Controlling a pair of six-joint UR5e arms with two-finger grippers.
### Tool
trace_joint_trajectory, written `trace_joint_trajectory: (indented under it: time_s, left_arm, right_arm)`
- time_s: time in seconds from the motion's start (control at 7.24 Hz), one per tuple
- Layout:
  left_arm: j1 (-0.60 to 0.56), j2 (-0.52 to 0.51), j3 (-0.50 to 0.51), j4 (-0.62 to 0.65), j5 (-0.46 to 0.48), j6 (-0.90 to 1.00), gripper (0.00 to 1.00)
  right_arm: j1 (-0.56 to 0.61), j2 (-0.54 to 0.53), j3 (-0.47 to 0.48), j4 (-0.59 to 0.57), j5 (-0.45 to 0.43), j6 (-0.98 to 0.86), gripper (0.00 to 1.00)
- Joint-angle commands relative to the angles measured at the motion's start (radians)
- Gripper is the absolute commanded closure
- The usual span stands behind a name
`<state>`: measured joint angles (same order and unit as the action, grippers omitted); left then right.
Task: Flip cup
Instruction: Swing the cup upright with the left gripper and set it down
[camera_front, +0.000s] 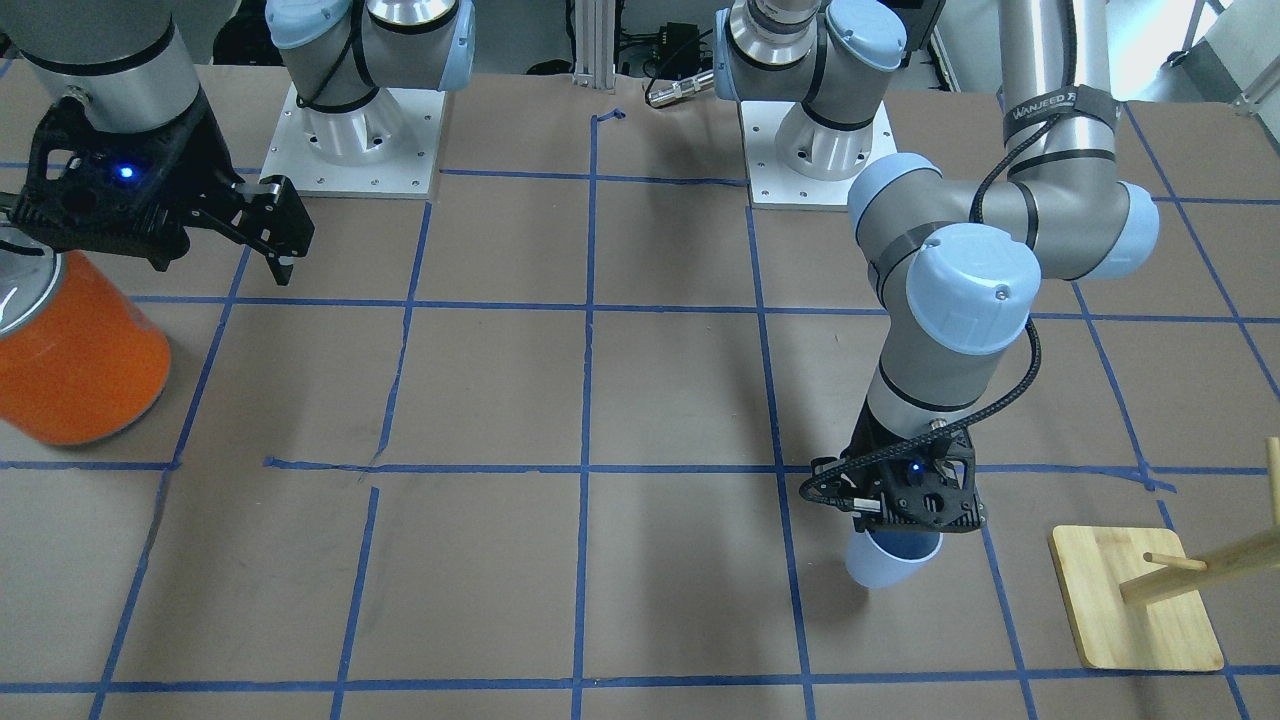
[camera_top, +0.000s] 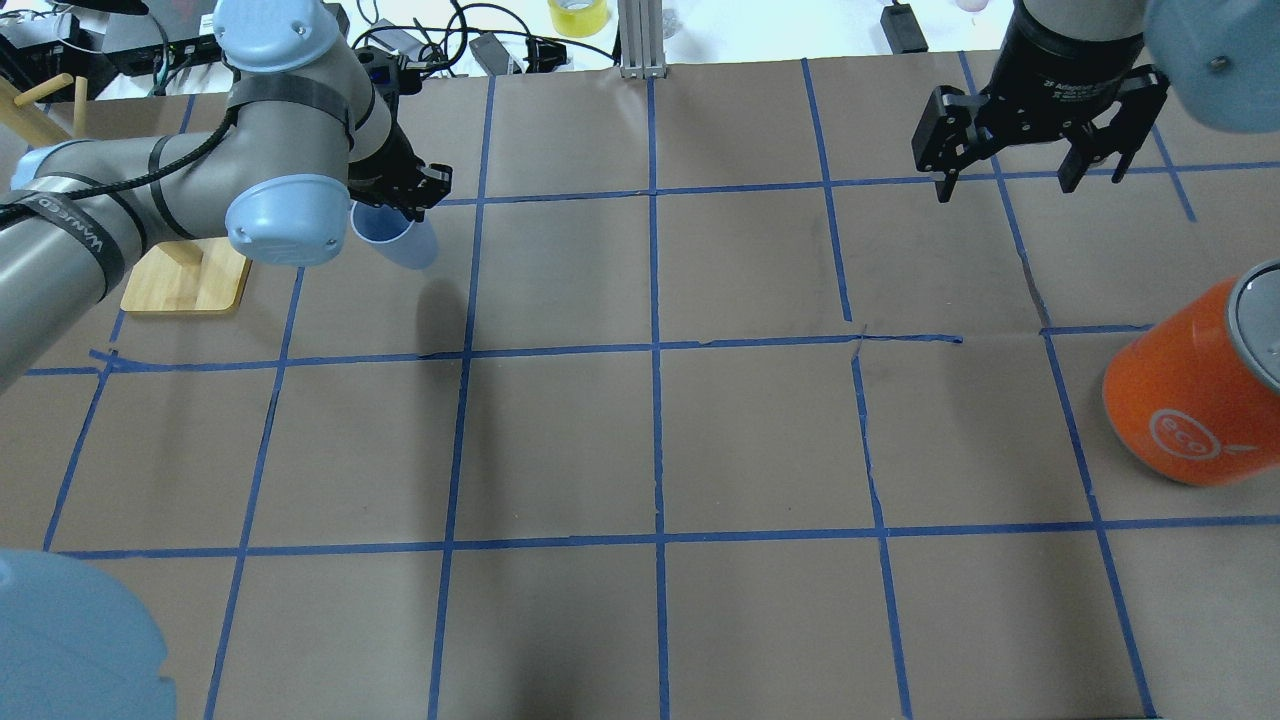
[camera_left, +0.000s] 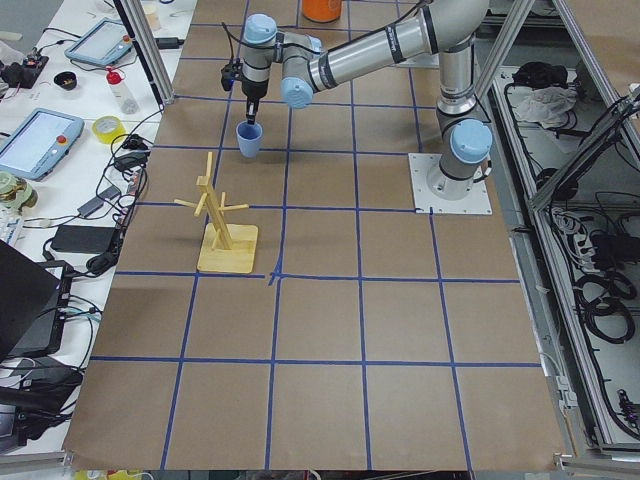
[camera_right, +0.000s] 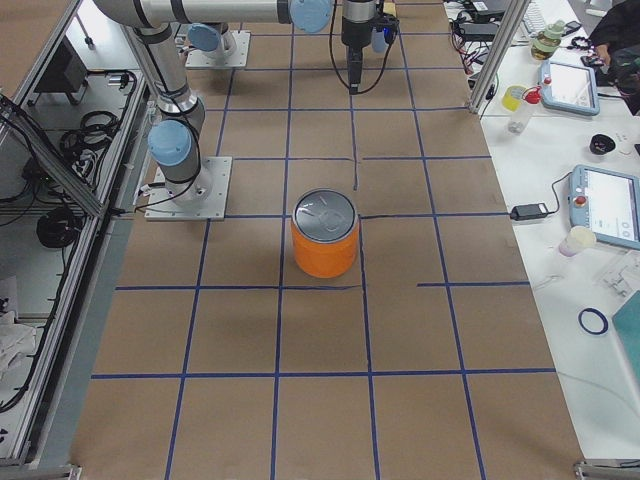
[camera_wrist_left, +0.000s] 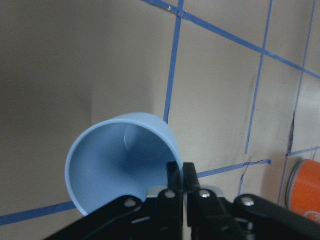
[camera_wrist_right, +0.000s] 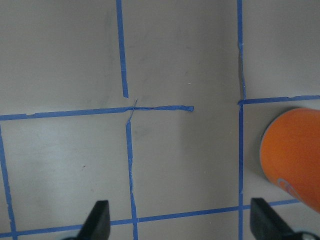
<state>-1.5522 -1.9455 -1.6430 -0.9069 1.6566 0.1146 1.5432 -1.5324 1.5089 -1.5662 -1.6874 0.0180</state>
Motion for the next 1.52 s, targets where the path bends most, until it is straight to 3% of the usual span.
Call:
trace_joint_trajectory:
  time_s: [0.0, 0.55, 0.69, 0.83, 0.97, 1.11, 1.38]
  left_arm:
    - [0.006, -0.036, 0.018, 0.0, 0.048, 0.069, 0.97]
    - [0.05, -0.061, 0.008, 0.0, 0.041, 0.175, 0.96]
    - [0.052, -0.066, 0.008, 0.0, 0.028, 0.177, 0.9]
    - [0.05, -0.07, 0.006, 0.0, 0.026, 0.163, 0.66]
    - [0.05, -0.07, 0.009, 0.0, 0.028, 0.142, 0.31]
    - [0.052, -0.063, 0.017, 0.0, 0.026, 0.143, 0.04]
    - [0.046, -0.014, 0.02, -0.044, 0.031, 0.143, 0.0]
  right_arm:
    - [0.0, 0.0, 0.001, 0.0, 0.0, 0.0, 0.0]
    - [0.0, 0.0, 0.007, -0.002, 0.0, 0.002, 0.0]
    - [0.0, 0.0, 0.007, -0.002, 0.0, 0.003, 0.0]
    - [0.0, 0.0, 0.007, -0.002, 0.0, 0.003, 0.0]
    - [0.0, 0.0, 0.007, -0.002, 0.0, 0.003, 0.0]
    - [0.0, 0.0, 0.007, -0.002, 0.0, 0.003, 0.0]
    - [0.0, 0.0, 0.007, -0.002, 0.0, 0.003, 0.0]
